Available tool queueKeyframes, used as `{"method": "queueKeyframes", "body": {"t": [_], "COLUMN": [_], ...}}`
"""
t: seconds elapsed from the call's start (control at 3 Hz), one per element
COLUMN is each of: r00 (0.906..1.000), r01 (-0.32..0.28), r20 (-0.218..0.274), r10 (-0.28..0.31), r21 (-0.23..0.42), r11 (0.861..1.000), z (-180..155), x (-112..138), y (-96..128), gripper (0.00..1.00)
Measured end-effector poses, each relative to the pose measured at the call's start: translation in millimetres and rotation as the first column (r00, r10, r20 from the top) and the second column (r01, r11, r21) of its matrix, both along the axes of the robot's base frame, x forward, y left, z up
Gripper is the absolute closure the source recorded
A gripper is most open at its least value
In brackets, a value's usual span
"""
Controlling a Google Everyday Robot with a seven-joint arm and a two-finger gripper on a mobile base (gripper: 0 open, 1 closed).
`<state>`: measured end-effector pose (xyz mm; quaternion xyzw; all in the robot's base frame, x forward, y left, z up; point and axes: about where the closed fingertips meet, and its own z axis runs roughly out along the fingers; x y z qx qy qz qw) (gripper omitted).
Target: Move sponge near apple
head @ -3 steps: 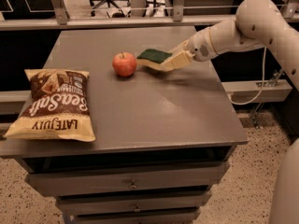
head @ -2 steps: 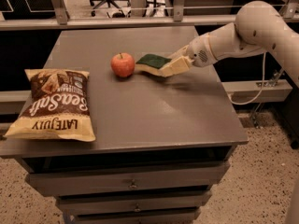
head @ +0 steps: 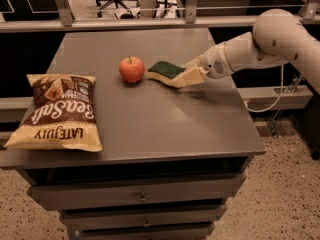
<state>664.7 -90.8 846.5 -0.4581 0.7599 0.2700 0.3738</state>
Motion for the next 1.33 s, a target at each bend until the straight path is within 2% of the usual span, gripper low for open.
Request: {"method": "queueKeyframes", "body": {"t": [0.33, 0.67, 1.0, 1.33], "r00": [1.0000, 0.9985, 0.9828, 0.9828], "r01": [-0.001, 0.055, 0.175, 0.175], "r20": [-0.003, 0.000, 0.049, 0.049], "r10": [0.001, -0.055, -0.178, -0.178], "r21": [0.006, 0.028, 0.054, 0.054], "r11": [1.000, 0.998, 0.983, 0.983], "z": [-1.2, 2.3, 11.7, 11.7], "x": [-2.6, -5.1, 2.8, 2.8], "y": [-0.3, -16.0, -55.5, -55.5], "gripper": [0.00, 0.00, 0.00, 0.00]}}
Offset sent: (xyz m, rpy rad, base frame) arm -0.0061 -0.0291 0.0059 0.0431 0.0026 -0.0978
